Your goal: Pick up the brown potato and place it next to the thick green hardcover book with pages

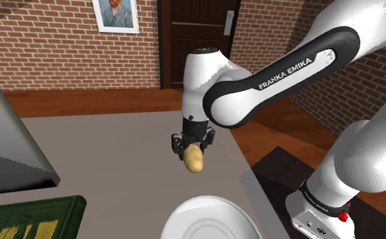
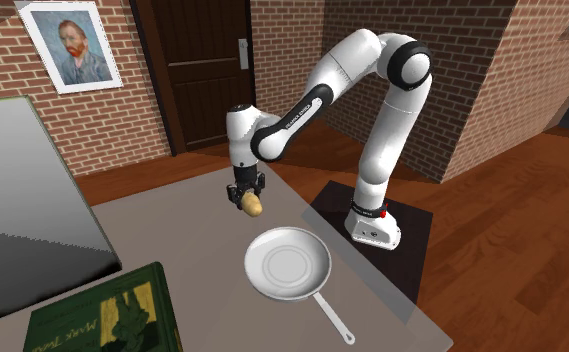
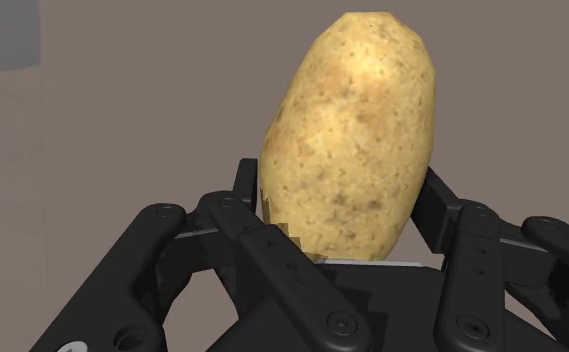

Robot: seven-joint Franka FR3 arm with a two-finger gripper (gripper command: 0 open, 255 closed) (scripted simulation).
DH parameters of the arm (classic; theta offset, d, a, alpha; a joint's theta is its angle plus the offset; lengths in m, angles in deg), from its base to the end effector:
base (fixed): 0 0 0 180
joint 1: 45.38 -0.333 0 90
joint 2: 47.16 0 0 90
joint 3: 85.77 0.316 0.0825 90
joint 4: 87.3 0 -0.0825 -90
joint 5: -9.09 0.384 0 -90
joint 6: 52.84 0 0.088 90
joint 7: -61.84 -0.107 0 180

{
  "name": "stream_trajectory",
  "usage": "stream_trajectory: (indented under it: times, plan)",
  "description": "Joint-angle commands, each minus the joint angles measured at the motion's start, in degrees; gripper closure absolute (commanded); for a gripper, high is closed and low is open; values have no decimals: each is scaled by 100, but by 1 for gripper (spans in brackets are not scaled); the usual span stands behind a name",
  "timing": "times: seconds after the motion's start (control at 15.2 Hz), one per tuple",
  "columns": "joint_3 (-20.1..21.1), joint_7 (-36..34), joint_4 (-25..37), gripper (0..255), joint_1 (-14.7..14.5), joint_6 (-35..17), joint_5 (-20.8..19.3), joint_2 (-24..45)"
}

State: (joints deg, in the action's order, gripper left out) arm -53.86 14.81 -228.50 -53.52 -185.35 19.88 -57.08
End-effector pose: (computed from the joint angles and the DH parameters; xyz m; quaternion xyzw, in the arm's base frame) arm 0.3515 0.2982 0.3501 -0.9915 0.1277 0.0157 0.0178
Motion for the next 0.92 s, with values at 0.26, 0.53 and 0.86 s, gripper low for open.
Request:
stream_trajectory:
  times: [0.26, 0.53, 0.86]
  plan:
    - [-96, 95, 222, 255, -29, 552, 125, -351]
    - [-156, 129, 394, 255, -40, 895, 167, -533]
    - [-231, 156, 635, 255, -48, 1315, 196, -721]
